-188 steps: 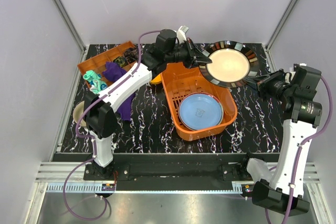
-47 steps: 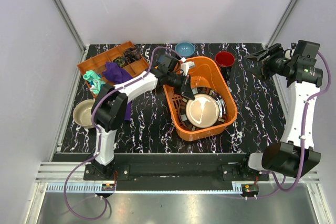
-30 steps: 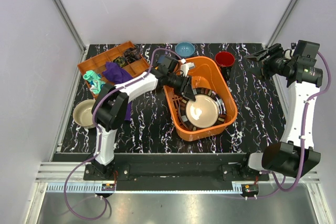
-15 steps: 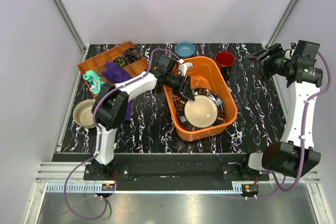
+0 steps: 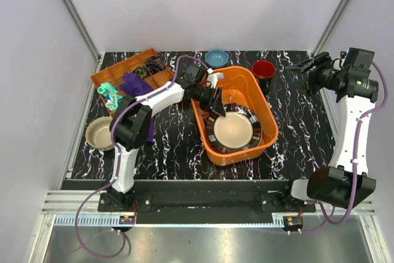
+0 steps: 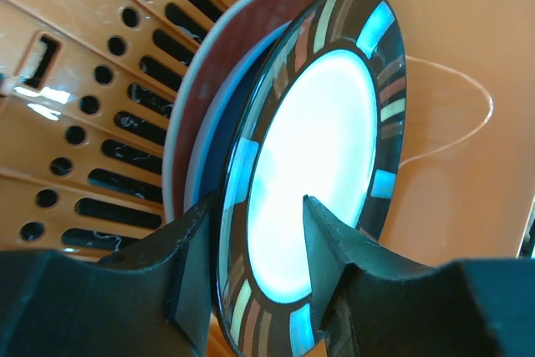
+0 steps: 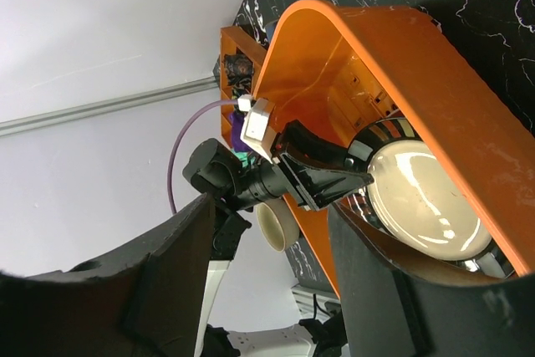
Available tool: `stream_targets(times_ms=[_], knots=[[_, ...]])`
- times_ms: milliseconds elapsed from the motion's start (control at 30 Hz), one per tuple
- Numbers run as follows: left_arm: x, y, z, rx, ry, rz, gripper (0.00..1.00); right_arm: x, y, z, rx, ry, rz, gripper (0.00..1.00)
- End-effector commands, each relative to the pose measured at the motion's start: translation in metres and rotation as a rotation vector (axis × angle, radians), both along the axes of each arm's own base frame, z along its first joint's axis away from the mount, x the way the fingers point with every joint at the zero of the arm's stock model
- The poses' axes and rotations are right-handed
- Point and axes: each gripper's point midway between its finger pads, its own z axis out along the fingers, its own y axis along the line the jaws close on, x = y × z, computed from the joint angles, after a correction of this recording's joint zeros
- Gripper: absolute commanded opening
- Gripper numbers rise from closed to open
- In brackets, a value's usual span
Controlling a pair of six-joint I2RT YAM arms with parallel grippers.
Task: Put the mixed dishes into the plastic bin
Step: Place the plate in the plastic bin.
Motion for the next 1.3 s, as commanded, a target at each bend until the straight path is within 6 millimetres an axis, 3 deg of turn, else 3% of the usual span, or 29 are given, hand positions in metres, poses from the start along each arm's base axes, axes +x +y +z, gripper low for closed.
stream_targets(times_ms=[0,333,633,1000,1267], knots=[[0.028,-0.001,0.035,-0.021,-0.141,0.038,0.46,-0.005,0.005,0.003,0.010,-0.020,0.037,0.65],[0.056,0.002,0.044,0.051,-0.232,0.133,0.47,-0.004,0.006,0.006,0.012,-0.026,0.041,0.66],[0.045,0.002,0.029,0.124,-0.237,0.117,0.47,-0.005,0.005,0.003,0.016,-0.018,0.037,0.66],[0.040,0.000,0.026,0.211,-0.293,0.138,0.47,-0.007,0.006,0.000,0.022,-0.010,0.036,0.66],[0.054,0.018,0.042,0.290,-0.349,0.292,0.48,-0.006,0.006,-0.003,0.029,-0.002,0.037,0.66]])
